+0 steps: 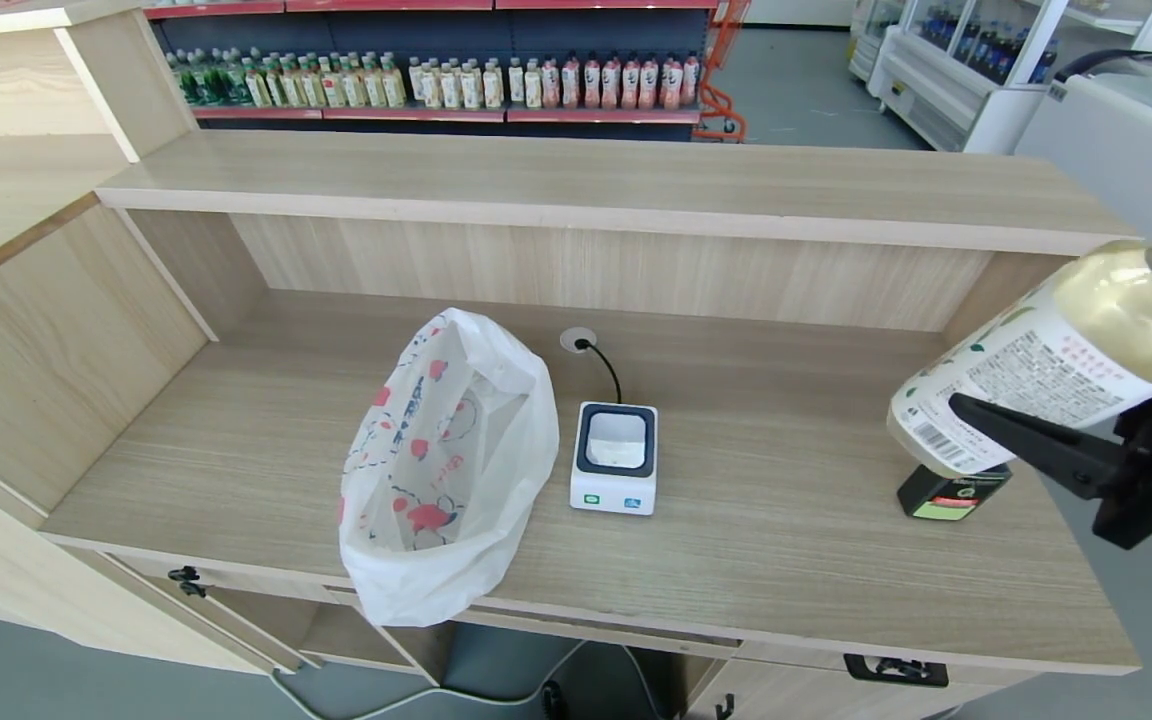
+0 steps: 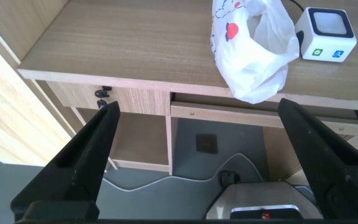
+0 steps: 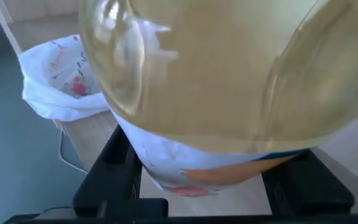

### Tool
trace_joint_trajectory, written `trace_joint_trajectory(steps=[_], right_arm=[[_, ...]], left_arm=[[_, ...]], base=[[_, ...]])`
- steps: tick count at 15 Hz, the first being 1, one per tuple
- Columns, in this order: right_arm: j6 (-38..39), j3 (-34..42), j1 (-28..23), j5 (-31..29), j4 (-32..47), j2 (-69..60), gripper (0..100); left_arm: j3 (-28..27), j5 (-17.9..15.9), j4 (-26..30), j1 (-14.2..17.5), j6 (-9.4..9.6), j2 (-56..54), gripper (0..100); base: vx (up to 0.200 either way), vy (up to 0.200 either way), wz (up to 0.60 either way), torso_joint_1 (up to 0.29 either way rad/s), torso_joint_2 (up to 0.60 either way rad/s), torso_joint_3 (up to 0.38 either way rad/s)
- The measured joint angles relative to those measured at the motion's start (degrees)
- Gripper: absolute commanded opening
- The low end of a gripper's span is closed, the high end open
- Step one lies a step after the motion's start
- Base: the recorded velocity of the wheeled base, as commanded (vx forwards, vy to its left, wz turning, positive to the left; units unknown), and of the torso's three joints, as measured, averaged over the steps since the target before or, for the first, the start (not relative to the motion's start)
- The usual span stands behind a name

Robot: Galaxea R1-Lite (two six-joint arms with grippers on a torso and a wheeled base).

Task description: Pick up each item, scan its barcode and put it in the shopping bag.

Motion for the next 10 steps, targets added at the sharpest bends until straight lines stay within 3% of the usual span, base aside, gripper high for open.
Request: trace_joint_trajectory(steps=[4,10], right_arm=[[-16.0,-0.4,-2.9,0.3,-9.5,8.7,0],[-19.3,-0.9,-2.5,0.1,-10.3,13.5,0]], left_arm=[[0.0,-0.2,0.1,0.0,0.02,0.0,100],[0.0,-0.2,0.0,0.0,0.04,0.0,100]], base=[[0.0,0.0,0.0,0.0,0.0,0.0],[0.0,0.0,0.0,0.0,0.0,0.0]])
